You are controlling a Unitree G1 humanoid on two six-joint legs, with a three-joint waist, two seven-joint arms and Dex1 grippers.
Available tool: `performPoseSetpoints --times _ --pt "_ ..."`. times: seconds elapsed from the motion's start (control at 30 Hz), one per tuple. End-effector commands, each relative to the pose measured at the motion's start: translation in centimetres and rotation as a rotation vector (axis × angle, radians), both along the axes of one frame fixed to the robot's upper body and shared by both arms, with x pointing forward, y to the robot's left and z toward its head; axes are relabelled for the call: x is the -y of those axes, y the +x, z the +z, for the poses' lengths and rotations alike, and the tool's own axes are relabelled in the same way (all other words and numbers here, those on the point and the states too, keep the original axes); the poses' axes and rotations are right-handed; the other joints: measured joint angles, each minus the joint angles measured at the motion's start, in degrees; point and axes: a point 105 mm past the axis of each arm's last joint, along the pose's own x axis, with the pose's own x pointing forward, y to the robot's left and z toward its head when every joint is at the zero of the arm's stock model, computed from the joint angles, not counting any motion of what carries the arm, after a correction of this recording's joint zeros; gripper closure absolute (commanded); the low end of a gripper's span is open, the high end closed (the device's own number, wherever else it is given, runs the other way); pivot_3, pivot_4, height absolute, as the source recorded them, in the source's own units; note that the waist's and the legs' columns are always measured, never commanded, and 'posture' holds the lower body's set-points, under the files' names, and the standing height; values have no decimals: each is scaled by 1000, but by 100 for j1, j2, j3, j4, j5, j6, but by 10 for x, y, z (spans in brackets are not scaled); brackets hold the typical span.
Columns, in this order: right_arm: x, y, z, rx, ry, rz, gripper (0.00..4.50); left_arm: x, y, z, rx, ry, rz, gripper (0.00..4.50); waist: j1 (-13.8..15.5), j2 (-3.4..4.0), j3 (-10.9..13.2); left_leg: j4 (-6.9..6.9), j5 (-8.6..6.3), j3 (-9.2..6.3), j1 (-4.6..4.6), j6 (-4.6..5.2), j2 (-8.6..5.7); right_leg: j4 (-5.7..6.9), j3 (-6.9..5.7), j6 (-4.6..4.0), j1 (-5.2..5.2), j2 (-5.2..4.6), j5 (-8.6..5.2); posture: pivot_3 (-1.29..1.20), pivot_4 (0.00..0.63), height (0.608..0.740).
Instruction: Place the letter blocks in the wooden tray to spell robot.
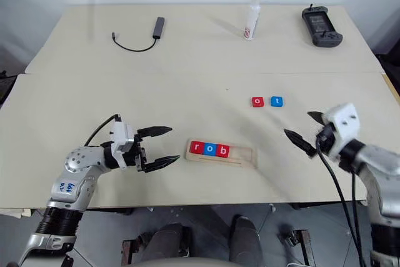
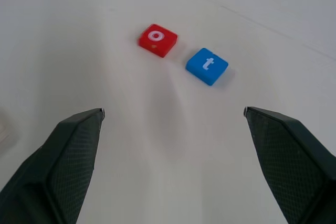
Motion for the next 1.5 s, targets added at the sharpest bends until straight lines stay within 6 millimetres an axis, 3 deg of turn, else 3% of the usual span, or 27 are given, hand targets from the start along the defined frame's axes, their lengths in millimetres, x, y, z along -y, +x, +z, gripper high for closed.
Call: performPoseSetpoints --times 0.03,0.27,0.57,0.8,1.27,1.4,1.5 --pt "2 14 3 -65 -53 -75 46 4 -4 8 48 -10 -9 0 35 0 0 0 0 -5 -6 0 0 -2 -5 0 0 0 0 0 150 740" --pt "-10 35 9 -81 -68 -96 46 9 -8 10 62 -20 -13 0 86 0 0 -12 -1 -8 -15 1 -7 -15 -18 -1 -1 -1 -1 0 150 740" --pt "-40 37 29 -61 43 -57 46 10 -11 20 78 -64 -12 0 1 0 0 -13 -1 -8 -13 0 -5 -13 -19 -1 -1 -1 -1 0 150 740" --pt "-67 45 13 -97 95 -79 46 12 -7 23 107 -54 0 0 -13 1 0 -12 0 -7 -11 0 -4 -10 -19 -1 -1 0 -1 0 150 740" --pt "-74 71 -9 -82 87 -145 46 11 -8 26 122 -50 15 0 -88 1 -1 -18 1 -7 -10 -2 -5 -11 -19 -1 -1 1 -1 0 150 740" --pt "-83 72 -11 -92 98 -121 957 11 -9 27 123 -55 17 0 -130 2 -1 -18 1 -8 -10 -2 -5 -11 -19 -1 0 1 -1 0 150 740" --pt "-84 73 -13 -99 97 -123 2033 12 -9 27 125 -58 16 0 -146 2 -1 -19 1 -8 -10 -2 -5 -11 -19 -1 -1 1 -1 0 150 740"
